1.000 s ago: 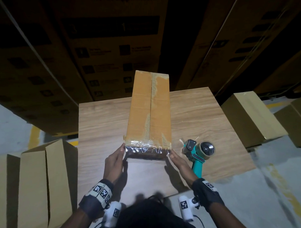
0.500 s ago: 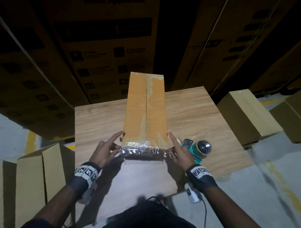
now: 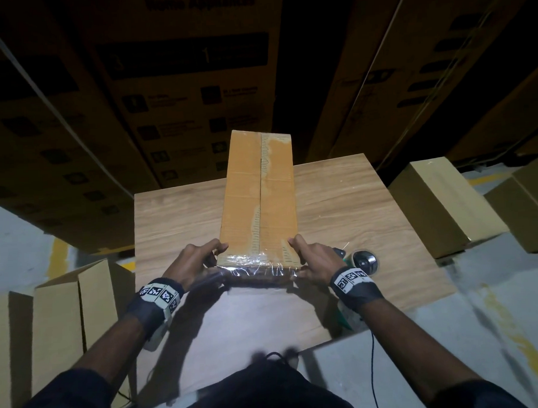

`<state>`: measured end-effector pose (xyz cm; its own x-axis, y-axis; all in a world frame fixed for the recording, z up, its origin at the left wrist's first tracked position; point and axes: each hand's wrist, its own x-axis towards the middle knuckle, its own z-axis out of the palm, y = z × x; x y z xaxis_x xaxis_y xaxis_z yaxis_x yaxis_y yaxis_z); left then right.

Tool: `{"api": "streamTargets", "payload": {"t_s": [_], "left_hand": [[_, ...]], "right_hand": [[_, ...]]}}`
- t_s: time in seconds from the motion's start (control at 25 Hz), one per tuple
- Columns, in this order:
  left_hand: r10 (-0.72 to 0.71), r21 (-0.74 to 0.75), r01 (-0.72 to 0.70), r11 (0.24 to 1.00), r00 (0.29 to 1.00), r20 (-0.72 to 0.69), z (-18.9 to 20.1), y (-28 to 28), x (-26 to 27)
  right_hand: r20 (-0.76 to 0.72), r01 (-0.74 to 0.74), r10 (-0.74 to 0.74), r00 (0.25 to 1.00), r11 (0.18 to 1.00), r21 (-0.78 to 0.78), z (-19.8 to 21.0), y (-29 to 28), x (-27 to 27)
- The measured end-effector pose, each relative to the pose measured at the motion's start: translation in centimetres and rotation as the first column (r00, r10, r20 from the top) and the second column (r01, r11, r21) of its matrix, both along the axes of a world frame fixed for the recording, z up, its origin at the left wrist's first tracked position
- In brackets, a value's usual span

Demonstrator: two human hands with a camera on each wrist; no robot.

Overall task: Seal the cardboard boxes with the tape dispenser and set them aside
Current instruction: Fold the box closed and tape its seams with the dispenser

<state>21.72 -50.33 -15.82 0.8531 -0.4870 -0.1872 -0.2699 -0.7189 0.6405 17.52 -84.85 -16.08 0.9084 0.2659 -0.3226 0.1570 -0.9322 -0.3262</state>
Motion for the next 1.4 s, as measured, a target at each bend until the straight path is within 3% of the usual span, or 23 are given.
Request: {"api": "streamTargets", "payload": {"t_s": [0.36, 0.52, 0.6, 0.84, 1.0, 1.08, 1.2, 1.28, 1.4], "left_hand": [[0.045, -0.087, -0.039, 0.995, 0.997, 0.060, -1.0, 0.5, -1.0], [0.128, -0.108, -0.123, 0.986, 0.991, 0.042, -1.1, -0.1, -1.9], [0.155, -0.062, -0.154, 0.986, 0.988, 0.025, -0.8, -0.6, -2.1], [0.071, 0.100, -0.071, 0.992, 0.997, 0.008, 0.3, -1.7, -2.2], [-0.039, 0.293, 0.002, 0.956, 0.992, 0.120, 1.4, -1.5, -2.5], [-0.112, 0.307, 0.049, 0.950, 0.975, 0.192, 2.4, -1.9, -3.1], [-0.193, 0.169, 0.157, 0.973, 0.955, 0.225, 3.7, -4.7, -3.4], [-0.207, 0.154, 0.176, 0.972, 0.954, 0.216, 4.0, -6.9, -3.0], [-0.188, 0.138, 0.164, 0.977, 0.966, 0.177, 3.7, -8.2, -2.2]], "right_hand": [[0.113, -0.079, 0.080, 0.990, 0.997, -0.014, -1.2, -0.8, -0.5], [0.118, -0.054, 0.056, 0.991, 0.998, -0.024, -2.4, -0.9, -0.8], [0.106, -0.031, 0.034, 0.994, 0.999, -0.027, -2.6, -0.8, -0.9], [0.029, 0.040, -0.038, 0.999, 0.998, -0.043, -2.0, 0.5, -1.9], [-0.108, -0.008, -0.008, 0.994, 0.988, -0.151, 0.8, -0.5, -2.4], [0.011, -0.056, 0.060, 0.998, 0.974, -0.221, 2.8, -0.9, -3.1], [0.217, -0.038, 0.040, 0.975, 0.999, -0.016, 4.4, 1.3, -3.1], [0.206, 0.017, -0.049, 0.977, 0.988, 0.155, 4.1, 3.8, -2.1], [0.159, 0.064, -0.097, 0.983, 0.978, 0.197, 2.9, 6.5, -1.0]]}}
